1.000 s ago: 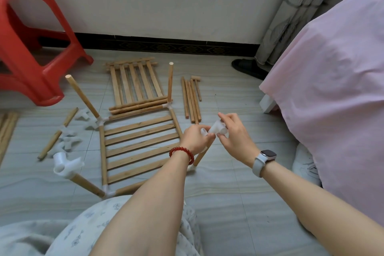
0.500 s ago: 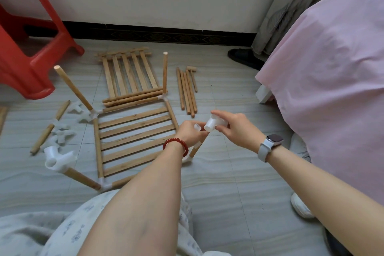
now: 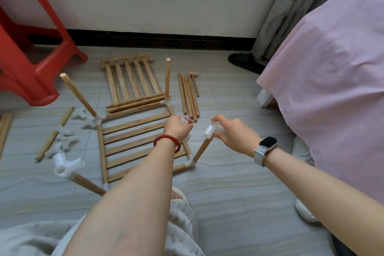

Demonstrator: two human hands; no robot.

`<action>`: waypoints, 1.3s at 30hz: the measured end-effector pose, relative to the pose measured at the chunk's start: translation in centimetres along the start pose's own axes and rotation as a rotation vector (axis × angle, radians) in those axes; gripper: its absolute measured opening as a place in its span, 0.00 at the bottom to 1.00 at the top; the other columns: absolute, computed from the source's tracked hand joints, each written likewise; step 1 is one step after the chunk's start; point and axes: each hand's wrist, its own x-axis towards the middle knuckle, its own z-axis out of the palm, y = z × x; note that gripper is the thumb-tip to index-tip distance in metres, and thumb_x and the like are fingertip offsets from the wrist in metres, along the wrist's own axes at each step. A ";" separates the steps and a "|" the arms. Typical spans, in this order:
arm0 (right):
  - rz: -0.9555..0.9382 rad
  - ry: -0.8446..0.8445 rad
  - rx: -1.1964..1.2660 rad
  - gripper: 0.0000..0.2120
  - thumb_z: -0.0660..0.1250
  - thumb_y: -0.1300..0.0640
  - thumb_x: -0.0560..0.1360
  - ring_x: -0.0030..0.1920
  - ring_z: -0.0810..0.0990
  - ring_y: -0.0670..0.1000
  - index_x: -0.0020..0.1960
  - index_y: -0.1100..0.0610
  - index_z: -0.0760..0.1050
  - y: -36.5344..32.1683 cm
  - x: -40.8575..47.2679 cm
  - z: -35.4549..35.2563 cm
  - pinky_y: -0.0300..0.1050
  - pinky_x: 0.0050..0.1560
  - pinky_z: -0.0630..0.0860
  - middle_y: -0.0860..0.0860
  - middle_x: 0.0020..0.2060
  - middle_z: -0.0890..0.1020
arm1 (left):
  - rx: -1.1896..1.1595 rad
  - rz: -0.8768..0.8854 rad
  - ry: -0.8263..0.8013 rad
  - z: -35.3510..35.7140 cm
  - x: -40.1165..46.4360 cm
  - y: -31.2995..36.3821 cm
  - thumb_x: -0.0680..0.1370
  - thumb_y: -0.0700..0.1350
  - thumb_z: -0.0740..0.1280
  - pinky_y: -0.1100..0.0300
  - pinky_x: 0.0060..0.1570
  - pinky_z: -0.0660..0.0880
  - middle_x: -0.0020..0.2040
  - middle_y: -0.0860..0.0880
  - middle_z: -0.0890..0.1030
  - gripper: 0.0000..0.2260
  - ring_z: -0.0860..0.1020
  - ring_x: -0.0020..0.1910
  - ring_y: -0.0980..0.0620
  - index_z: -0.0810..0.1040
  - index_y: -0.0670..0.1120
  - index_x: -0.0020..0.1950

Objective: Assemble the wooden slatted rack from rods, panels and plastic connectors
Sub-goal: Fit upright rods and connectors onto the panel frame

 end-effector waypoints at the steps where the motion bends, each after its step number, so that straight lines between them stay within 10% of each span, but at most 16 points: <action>1: 0.011 -0.009 0.002 0.18 0.62 0.51 0.78 0.33 0.72 0.48 0.65 0.55 0.65 0.0 -0.1 -0.1 0.40 0.33 0.69 0.49 0.37 0.74 | 0.007 0.001 -0.005 0.0 -0.1 0.0 0.78 0.40 0.63 0.58 0.48 0.71 0.53 0.46 0.76 0.08 0.74 0.50 0.50 0.78 0.44 0.55; 10: 0.092 -0.121 -0.060 0.15 0.68 0.49 0.74 0.31 0.70 0.46 0.48 0.53 0.62 -0.7 1.6 -0.5 0.39 0.28 0.63 0.47 0.34 0.71 | 0.158 0.091 -0.004 -0.3 0.6 1.5 0.78 0.42 0.62 0.60 0.43 0.72 0.50 0.46 0.78 0.08 0.74 0.46 0.51 0.78 0.44 0.55; 20: -0.101 -0.160 -0.285 0.21 0.57 0.36 0.75 0.39 0.73 0.49 0.56 0.52 0.69 0.4 2.1 -0.1 0.40 0.34 0.62 0.48 0.48 0.79 | 0.622 0.296 -0.001 -2.5 3.6 3.3 0.79 0.45 0.62 0.56 0.47 0.77 0.58 0.44 0.79 0.12 0.78 0.52 0.48 0.76 0.46 0.61; 30: 0.102 -0.086 -0.299 0.21 0.50 0.36 0.77 0.26 0.65 0.49 0.42 0.54 0.63 -0.1 2.2 3.3 0.44 0.28 0.57 0.47 0.27 0.68 | 0.545 0.207 0.028 -1.5 5.1 2.4 0.79 0.43 0.59 0.56 0.46 0.77 0.53 0.45 0.81 0.12 0.79 0.48 0.49 0.78 0.43 0.58; 39: 0.234 -0.071 -0.195 0.22 0.49 0.36 0.78 0.36 0.71 0.53 0.45 0.54 0.68 -1.6 1.3 4.1 0.46 0.35 0.64 0.52 0.39 0.80 | 0.522 0.170 0.009 -2.8 2.9 1.9 0.80 0.43 0.59 0.57 0.46 0.77 0.49 0.45 0.80 0.10 0.78 0.45 0.49 0.78 0.44 0.55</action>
